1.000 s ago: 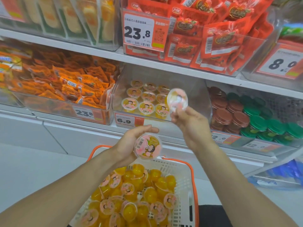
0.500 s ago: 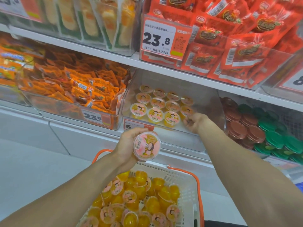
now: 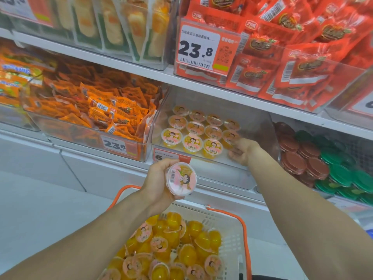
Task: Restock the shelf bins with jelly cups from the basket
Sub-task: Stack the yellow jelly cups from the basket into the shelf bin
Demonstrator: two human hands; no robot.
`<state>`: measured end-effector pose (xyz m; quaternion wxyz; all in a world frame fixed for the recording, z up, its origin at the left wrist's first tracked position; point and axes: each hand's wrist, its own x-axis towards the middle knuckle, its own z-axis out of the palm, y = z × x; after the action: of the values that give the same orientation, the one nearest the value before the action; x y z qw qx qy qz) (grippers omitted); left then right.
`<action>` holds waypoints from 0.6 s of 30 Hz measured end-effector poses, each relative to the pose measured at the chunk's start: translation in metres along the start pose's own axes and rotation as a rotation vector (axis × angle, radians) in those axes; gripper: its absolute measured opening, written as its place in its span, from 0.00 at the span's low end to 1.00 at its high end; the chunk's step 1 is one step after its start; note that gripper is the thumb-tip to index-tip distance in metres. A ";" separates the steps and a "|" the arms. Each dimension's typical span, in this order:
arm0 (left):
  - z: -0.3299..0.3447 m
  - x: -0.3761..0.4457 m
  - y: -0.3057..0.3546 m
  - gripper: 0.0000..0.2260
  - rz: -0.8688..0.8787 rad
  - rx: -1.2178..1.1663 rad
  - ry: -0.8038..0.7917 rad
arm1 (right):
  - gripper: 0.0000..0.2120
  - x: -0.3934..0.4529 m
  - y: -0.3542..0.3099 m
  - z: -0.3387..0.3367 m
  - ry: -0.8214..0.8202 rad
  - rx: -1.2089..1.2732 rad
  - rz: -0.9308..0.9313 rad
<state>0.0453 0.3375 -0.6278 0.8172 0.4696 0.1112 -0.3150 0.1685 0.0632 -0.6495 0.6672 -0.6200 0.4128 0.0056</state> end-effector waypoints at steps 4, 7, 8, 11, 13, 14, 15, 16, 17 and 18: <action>0.003 -0.002 0.000 0.15 0.030 -0.011 -0.007 | 0.26 -0.032 -0.007 -0.013 0.147 -0.467 -0.375; 0.006 -0.004 -0.001 0.16 0.033 -0.006 -0.045 | 0.03 -0.111 0.002 -0.018 -0.149 -0.462 -0.646; 0.007 -0.005 -0.003 0.17 0.035 -0.003 -0.054 | 0.04 -0.137 0.008 -0.019 -0.308 -0.453 -0.636; 0.014 -0.008 -0.006 0.17 0.057 -0.026 -0.077 | 0.08 -0.180 0.037 -0.026 -0.571 -0.549 -0.488; 0.018 -0.009 -0.009 0.16 0.079 -0.039 -0.106 | 0.14 -0.190 0.055 -0.029 -0.543 -0.537 -0.422; 0.019 -0.008 -0.011 0.15 0.089 -0.054 -0.115 | 0.19 -0.194 0.063 -0.029 -0.534 -0.463 -0.368; 0.020 -0.007 -0.014 0.14 0.099 -0.076 -0.116 | 0.23 -0.198 0.071 -0.029 -0.543 -0.372 -0.295; 0.021 -0.006 -0.017 0.13 0.113 -0.099 -0.113 | 0.25 -0.203 0.077 -0.028 -0.552 -0.290 -0.202; 0.021 -0.005 -0.019 0.15 0.139 -0.110 -0.101 | 0.25 -0.207 0.083 -0.027 -0.566 -0.226 -0.107; 0.021 -0.005 -0.020 0.18 0.170 -0.098 -0.081 | 0.24 -0.212 0.087 -0.027 -0.578 -0.156 -0.018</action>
<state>0.0266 0.3149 -0.6285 0.8669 0.4236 0.0532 -0.2573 -0.0306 0.1680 -0.6001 0.7074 -0.6458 0.1984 0.2076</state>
